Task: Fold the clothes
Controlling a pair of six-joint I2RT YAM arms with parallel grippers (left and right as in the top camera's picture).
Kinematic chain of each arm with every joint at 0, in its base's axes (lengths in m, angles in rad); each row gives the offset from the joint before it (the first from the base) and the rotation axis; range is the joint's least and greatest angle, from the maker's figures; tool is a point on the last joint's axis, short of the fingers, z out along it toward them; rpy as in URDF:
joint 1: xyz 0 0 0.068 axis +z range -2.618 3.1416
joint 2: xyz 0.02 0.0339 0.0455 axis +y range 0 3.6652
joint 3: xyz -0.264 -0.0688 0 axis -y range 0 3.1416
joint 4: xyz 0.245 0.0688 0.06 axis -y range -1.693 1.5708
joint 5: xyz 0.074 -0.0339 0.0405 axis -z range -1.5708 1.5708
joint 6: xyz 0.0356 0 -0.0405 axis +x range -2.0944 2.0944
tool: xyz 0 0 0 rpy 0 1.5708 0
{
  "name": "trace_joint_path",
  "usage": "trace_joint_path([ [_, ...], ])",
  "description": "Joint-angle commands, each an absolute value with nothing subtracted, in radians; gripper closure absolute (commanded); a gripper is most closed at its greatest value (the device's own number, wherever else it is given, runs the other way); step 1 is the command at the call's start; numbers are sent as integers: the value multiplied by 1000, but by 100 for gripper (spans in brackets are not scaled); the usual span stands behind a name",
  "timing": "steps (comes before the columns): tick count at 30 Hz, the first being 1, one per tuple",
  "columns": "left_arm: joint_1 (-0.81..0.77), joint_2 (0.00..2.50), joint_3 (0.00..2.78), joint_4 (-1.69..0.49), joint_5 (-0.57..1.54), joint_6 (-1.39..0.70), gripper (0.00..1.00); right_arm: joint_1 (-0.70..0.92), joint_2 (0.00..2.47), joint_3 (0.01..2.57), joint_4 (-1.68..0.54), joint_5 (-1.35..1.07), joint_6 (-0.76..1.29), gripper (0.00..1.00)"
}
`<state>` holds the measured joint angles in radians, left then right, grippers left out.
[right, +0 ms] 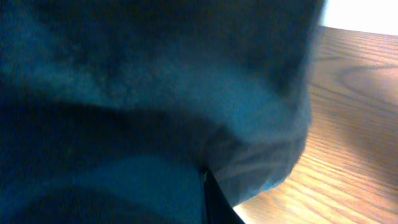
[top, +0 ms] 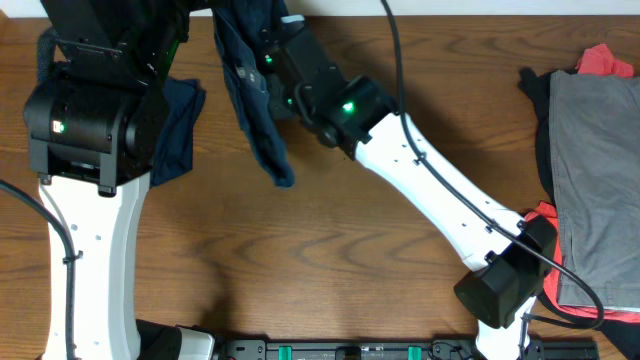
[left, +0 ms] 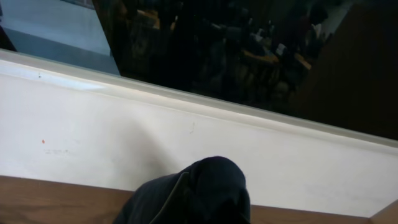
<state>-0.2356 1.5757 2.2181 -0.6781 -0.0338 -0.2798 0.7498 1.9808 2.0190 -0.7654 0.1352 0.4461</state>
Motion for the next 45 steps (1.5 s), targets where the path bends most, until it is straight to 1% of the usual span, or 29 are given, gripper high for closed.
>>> trace_joint_path([
  [1, -229, 1549, 2230, -665, -46, -259, 94, 736, 1924, 2014, -818, 236, 422, 99],
  [4, -229, 1548, 2230, -672, -46, -259, 94, 720, 1912, 2014, -882, 338, 471, 99],
  [8, -229, 1548, 2230, -683, -46, -255, 94, 692, 1905, 2014, -941, 335, 432, 99],
  [12, -229, 1548, 2230, -734, -46, -221, 94, 645, 1888, 2014, -1000, 340, 442, 99],
  [25, -230, 1548, 2230, -876, -40, -195, 94, 567, 1702, 2014, -1013, 338, 395, 99],
  [31, -233, 1542, 2230, -902, 73, -152, 94, 561, 1613, 2014, -1042, 350, 325, 99],
  [34, -233, 1533, 2230, -962, 97, -123, 94, 551, 1573, 2014, -1074, 385, 304, 99],
  [40, -233, 1505, 2230, -1164, 97, -55, 94, 525, 1480, 2015, -1127, 384, 252, 99],
  [45, -233, 1456, 2230, -1240, 97, -48, 94, 524, 1414, 2046, -1177, 369, 217, 99],
])
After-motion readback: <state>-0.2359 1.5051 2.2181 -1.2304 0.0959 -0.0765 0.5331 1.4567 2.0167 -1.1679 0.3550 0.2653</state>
